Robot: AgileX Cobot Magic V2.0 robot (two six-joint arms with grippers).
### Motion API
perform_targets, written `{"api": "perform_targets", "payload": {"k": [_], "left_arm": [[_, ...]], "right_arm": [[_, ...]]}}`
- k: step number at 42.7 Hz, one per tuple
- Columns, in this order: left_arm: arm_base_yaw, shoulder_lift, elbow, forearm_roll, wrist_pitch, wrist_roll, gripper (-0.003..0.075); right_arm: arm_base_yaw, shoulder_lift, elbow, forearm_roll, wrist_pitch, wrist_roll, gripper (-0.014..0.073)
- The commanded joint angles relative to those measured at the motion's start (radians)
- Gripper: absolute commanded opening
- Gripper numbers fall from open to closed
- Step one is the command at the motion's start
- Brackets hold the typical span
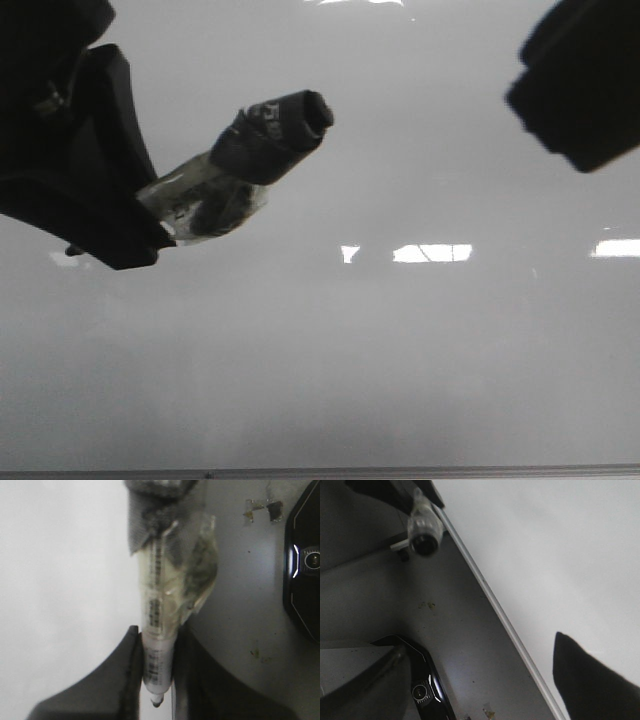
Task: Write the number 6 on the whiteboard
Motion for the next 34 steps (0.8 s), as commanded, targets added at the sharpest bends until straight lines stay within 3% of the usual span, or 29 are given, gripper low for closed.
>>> {"api": "perform_targets", "payload": {"k": [1,9,18,22,34], "left_arm": [[-0.023,-0.026,-0.034,0.012,-0.078,0.001,-0.0020],[-0.023,-0.026,-0.034,-0.001,-0.131,0.001,-0.0020],[-0.023,-0.026,-0.034,-0.002,-0.137,0.001,-0.0020],[-0.023,-0.026,-0.034,-0.005,-0.138,0.001,-0.0020],[-0.023,-0.026,-0.034,-0.030,-0.151,-0.011,-0.0020]], "right_arm": [[0.077,0.063,-0.083,0.037,-0.091,-0.016,0.0600],[0.181,0.198,-0.172,0.037,-0.107,-0.016,0.0600],[0.195,0.272,-0.204,0.037,-0.117,-0.016,0.0568],[0.195,0.278,-0.204,0.037,-0.120,-0.016,0.0478],[0.195,0.278,-0.204,0.037,-0.126,-0.016,0.0101]]}}
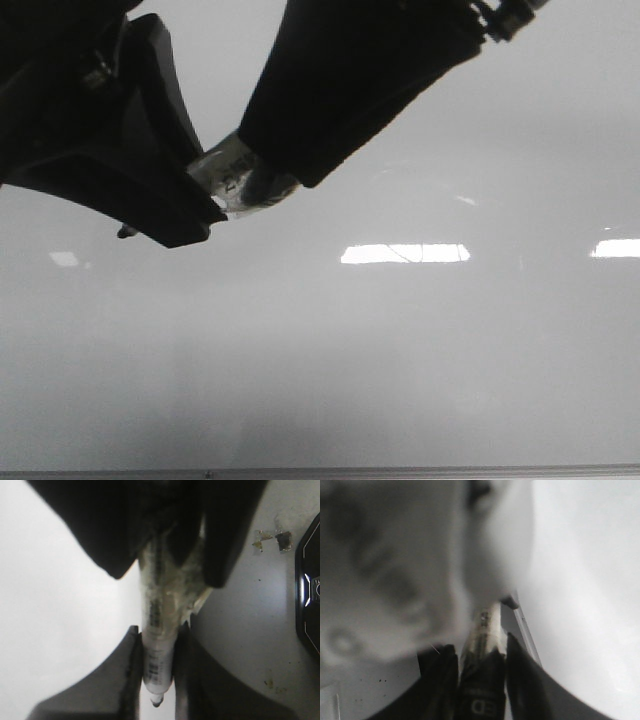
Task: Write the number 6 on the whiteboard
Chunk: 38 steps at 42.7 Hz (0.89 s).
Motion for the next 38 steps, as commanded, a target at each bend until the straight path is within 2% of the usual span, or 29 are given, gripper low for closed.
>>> {"api": "perform_targets", "payload": {"k": [1,6,9,13,18,21,23,29,32,34,38], "left_arm": [[-0.006,-0.026,-0.034,-0.019,-0.069,-0.014,-0.0020],[-0.006,-0.026,-0.034,-0.023,-0.091,-0.062,-0.0007],[-0.006,-0.026,-0.034,-0.023,-0.091,-0.064,0.0054],[-0.006,-0.026,-0.034,-0.023,-0.096,-0.081,0.0206],[-0.006,-0.026,-0.034,-0.025,-0.108,-0.088,0.0457],[-0.006,-0.026,-0.034,-0.025,-0.115,-0.088,0.0545],[-0.006,-0.026,-0.034,-0.025,-0.115,-0.088,0.0571],[-0.006,-0.026,-0.034,-0.025,-0.115,-0.088,0.0548],[-0.006,-0.026,-0.034,-0.025,-0.115,-0.088,0.0496],[-0.006,-0.026,-0.034,-0.025,-0.115,-0.088,0.0432],[-0.006,-0.026,-0.034,-0.025,-0.115,-0.088,0.0242]], "right_arm": [[0.002,-0.021,-0.035,0.027,-0.044,-0.012,0.0069],[0.002,-0.021,-0.035,0.027,-0.044,-0.012,-0.0046],[0.002,-0.021,-0.035,0.026,-0.046,-0.012,-0.0068],[-0.006,-0.026,-0.035,0.010,-0.035,-0.012,-0.0066],[-0.062,-0.052,-0.009,-0.003,0.008,-0.011,-0.0066],[-0.109,-0.086,0.029,-0.003,0.015,-0.011,-0.0066],[-0.146,-0.123,0.061,-0.003,0.014,-0.011,-0.0066],[-0.279,-0.245,0.162,-0.003,0.009,-0.011,-0.0066],[-0.336,-0.311,0.195,-0.003,-0.001,-0.011,-0.0066],[-0.371,-0.345,0.210,-0.003,-0.012,-0.011,-0.0066],[-0.402,-0.386,0.216,-0.003,-0.015,-0.011,-0.0066]]}}
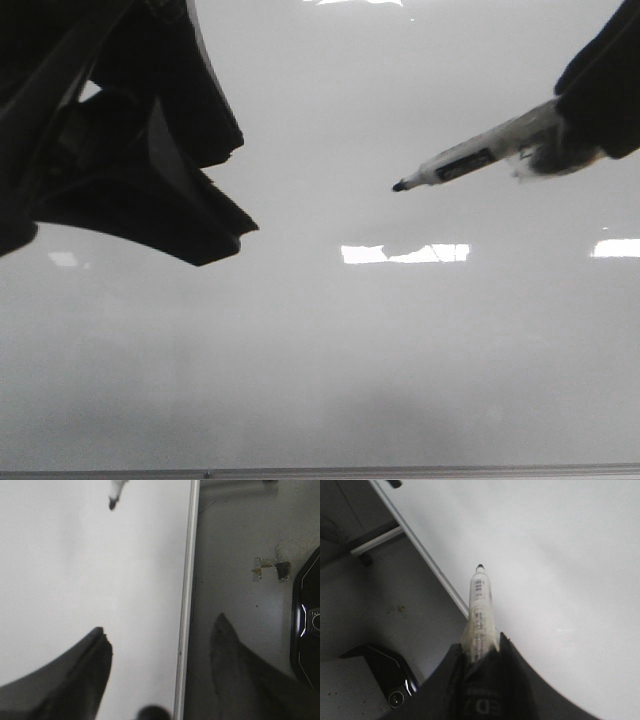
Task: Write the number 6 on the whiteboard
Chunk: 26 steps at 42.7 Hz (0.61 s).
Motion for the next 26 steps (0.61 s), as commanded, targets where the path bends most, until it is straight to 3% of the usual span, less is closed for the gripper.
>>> {"api": "perform_targets", "payload": {"k": [1,7,13,21,26], "left_arm": [[-0.006,-0.026,-0.034,-0.005,-0.055,-0.012,0.0202],[-0.006,-0.026,-0.034,-0.005,-0.055,-0.009,-0.0020],[-0.006,-0.026,-0.034,-0.005,-0.055,-0.009,-0.0020],[0.006,-0.068,-0.017,-0.142,-0.078,-0.011,-0.0020],[0.006,-0.165,0.053,-0.186,-0.171,-0.011,-0.0020]], "right_arm": [[-0.031,-0.051,-0.020,0.024,-0.057,-0.010,-0.0067],[-0.031,-0.064,-0.020,0.024,-0.059,-0.010,-0.0067],[-0.031,-0.059,-0.020,0.025,-0.070,-0.010,-0.0067],[-0.031,-0.051,-0.022,0.047,-0.266,-0.010,-0.0067],[-0.031,0.003,-0.062,0.047,-0.344,-0.010,-0.0067]]}}
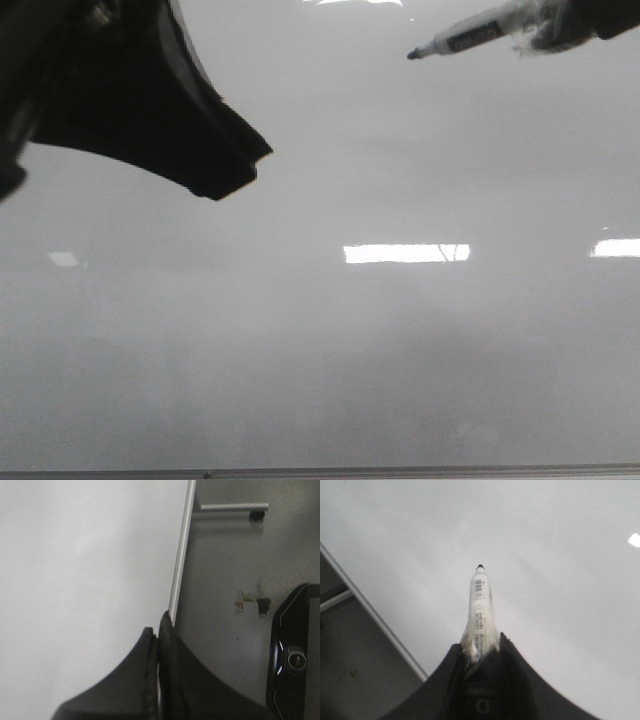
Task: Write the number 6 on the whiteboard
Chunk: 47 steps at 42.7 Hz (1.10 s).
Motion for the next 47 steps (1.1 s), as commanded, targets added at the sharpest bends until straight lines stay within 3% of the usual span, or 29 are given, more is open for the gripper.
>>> {"api": "perform_targets", "payload": {"k": [1,12,21,27,40,47], "left_arm": [[0.000,-0.107,0.034,-0.057,-0.132,-0.011,-0.0020],[0.000,-0.373,0.238,-0.200,-0.190,-0.011,-0.0020],[0.000,-0.524,0.334,-0.210,-0.196,-0.011,-0.0020],[0.000,-0.538,0.334,-0.210,-0.206,-0.011,-0.0020],[0.000,-0.538,0.334,-0.210,-0.234,-0.011,-0.0020],[0.000,-0.538,0.334,-0.210,-0.234,-0.011,-0.0020]], "right_arm": [[-0.007,0.050,-0.067,0.030,-0.129,-0.008,-0.0067],[-0.007,0.288,-0.233,0.030,-0.173,-0.008,-0.0067],[-0.001,0.427,-0.318,0.056,-0.284,-0.008,-0.0067],[0.023,0.498,-0.365,0.066,-0.301,-0.008,-0.0067],[0.156,0.662,-0.380,0.066,-0.169,-0.008,-0.0067],[0.171,0.690,-0.350,0.066,-0.151,-0.008,-0.0060]]}}
